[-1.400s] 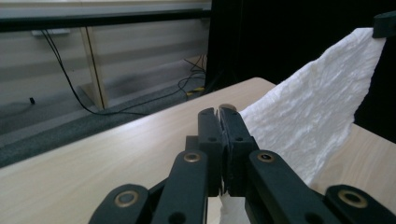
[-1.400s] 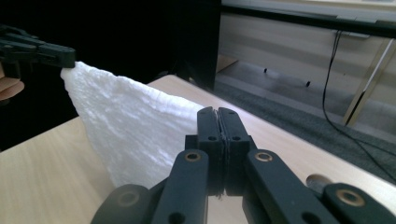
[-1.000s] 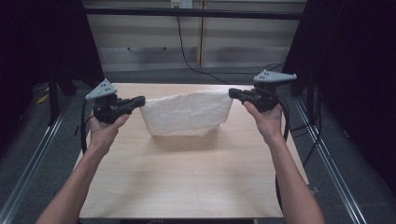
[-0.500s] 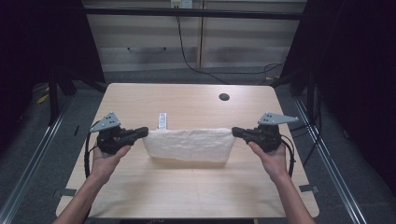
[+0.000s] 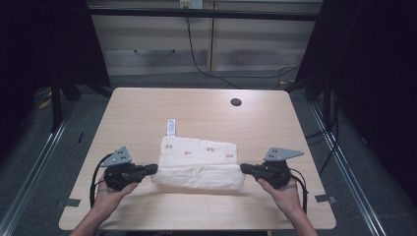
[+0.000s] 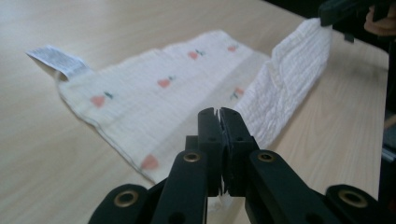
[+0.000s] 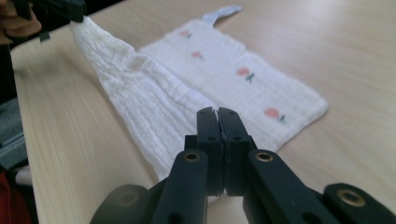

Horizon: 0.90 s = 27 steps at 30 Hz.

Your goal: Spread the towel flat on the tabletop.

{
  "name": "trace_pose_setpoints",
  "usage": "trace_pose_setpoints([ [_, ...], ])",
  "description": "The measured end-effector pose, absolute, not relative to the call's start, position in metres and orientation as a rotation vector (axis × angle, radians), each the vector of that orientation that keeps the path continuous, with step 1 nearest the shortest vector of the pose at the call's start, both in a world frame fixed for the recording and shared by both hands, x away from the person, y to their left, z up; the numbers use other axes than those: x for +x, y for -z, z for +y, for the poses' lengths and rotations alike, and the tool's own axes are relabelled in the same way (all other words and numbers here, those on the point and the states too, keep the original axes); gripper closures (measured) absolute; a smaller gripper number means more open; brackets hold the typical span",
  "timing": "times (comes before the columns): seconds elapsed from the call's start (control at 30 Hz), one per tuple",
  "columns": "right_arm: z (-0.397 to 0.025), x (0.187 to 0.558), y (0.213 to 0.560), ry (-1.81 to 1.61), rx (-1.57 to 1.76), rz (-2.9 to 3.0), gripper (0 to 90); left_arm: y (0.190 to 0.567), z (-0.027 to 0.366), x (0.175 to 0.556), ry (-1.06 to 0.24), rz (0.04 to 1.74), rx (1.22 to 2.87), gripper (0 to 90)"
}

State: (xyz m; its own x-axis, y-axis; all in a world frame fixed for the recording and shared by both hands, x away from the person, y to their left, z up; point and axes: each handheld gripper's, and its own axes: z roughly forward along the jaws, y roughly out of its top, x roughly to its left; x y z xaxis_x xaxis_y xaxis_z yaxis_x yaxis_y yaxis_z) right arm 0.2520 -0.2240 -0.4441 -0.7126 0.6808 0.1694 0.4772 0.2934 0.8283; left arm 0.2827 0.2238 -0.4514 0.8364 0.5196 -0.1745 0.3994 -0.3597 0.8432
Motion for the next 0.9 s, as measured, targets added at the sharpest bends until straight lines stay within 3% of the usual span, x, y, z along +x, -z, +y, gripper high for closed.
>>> trace_pose_setpoints([
  [0.3,-0.22,0.229,0.477,-1.328,1.102,2.452,86.5,0.474,0.219,0.265,-0.083,0.665,2.093,88.0],
  [0.5,-0.219,0.222,0.479,-1.314,1.078,2.504,76.2,0.475,0.223,0.261,-0.061,0.654,2.063,85.3],
  [0.7,-0.221,0.233,0.46,-1.394,1.055,2.448,68.2,0.462,0.23,0.27,-0.095,0.685,1.983,74.1],
  [0.9,-0.216,0.266,0.459,-1.399,1.104,2.415,67.3,0.459,0.225,0.298,-0.131,0.748,1.989,72.5],
])
